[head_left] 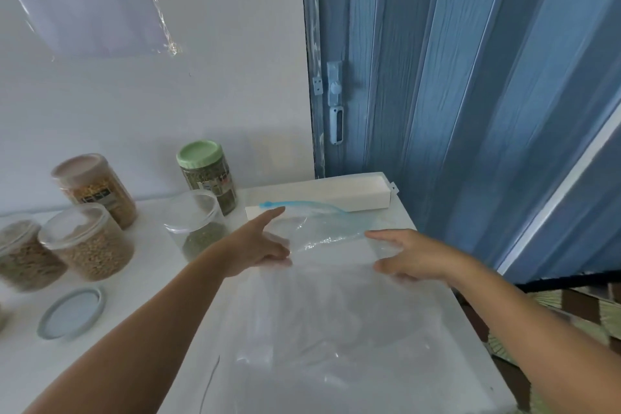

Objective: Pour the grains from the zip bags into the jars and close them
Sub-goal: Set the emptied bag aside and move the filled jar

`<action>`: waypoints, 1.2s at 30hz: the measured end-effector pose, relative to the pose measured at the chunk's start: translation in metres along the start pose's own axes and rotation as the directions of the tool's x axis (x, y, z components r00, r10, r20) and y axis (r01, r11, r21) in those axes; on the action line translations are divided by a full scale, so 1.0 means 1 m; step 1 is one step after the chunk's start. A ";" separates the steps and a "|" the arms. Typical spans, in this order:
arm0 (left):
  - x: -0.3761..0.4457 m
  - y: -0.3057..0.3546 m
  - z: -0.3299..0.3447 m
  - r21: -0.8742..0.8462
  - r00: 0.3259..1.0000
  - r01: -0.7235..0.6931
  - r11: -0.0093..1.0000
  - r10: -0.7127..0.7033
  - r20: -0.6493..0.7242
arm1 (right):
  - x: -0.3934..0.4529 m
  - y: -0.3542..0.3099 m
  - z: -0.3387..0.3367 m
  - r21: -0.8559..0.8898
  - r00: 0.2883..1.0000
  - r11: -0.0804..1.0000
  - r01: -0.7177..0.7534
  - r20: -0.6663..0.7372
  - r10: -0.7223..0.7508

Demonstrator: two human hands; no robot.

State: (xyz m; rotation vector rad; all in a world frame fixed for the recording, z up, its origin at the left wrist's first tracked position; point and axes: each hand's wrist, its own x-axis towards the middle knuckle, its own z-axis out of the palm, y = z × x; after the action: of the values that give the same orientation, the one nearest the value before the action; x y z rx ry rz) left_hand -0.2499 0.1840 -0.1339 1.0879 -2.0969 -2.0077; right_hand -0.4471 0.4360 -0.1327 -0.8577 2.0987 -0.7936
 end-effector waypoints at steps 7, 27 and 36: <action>-0.008 0.009 -0.018 0.198 0.991 -0.038 0.979 0.012 0.130 | -0.002 -0.018 -0.012 0.158 0.999 0.987 -0.017 0.053 0.009; 0.014 -0.004 -0.026 0.428 0.996 -0.074 0.901 0.043 0.081 | 0.022 -0.001 0.019 -0.264 0.961 0.959 -0.100 -0.277 0.024; 0.024 0.036 -0.010 0.974 0.950 -0.059 0.220 0.313 -0.013 | 0.026 -0.043 0.047 -0.556 0.993 0.825 0.097 0.000 -0.117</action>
State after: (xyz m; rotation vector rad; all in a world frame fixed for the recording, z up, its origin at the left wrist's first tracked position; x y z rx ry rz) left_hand -0.2791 0.1598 -0.1106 0.8772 -3.1195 -0.1568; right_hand -0.4091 0.3789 -0.1367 -1.2826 2.3678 -0.2317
